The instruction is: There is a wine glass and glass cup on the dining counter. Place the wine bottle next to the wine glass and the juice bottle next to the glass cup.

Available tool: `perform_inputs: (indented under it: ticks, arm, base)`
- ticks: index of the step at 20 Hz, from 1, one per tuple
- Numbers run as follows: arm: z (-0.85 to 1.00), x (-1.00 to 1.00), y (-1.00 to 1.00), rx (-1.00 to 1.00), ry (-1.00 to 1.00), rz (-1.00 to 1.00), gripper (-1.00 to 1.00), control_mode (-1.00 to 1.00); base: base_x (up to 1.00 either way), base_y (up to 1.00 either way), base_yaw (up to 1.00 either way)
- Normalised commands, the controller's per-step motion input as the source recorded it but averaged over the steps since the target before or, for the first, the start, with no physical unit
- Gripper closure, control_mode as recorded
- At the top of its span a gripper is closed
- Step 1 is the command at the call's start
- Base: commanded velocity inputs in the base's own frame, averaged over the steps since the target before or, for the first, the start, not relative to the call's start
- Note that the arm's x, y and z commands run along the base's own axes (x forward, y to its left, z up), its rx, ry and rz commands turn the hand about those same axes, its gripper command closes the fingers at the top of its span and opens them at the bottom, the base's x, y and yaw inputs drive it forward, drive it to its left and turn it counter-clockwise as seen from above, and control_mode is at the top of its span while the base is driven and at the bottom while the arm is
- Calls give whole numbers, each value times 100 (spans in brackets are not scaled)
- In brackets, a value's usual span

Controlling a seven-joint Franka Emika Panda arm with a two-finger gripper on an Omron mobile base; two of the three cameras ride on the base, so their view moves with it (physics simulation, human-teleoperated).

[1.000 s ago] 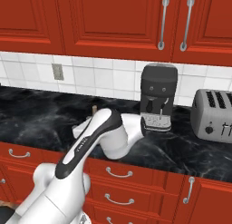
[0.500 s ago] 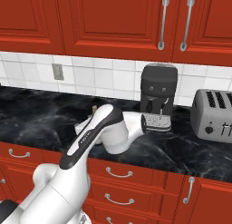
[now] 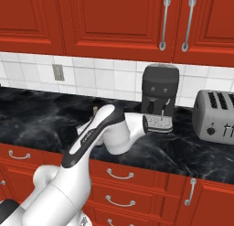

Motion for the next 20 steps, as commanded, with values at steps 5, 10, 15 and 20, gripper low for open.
perform_inputs:
  ticks: [5,10,15,20]
  arm:
    - [-9,10,0,-4,0,0,-100,-100]
    - [-4,6,0,-3,0,0,-100,-100]
    - [-5,8,0,-3,0,0,-100,-100]
    - [-1,8,-3,-3,0,0,-100,-100]
  base:
    - [0,0,0]
    - [0,0,0]
    - [0,0,0]
    - [0,0,0]
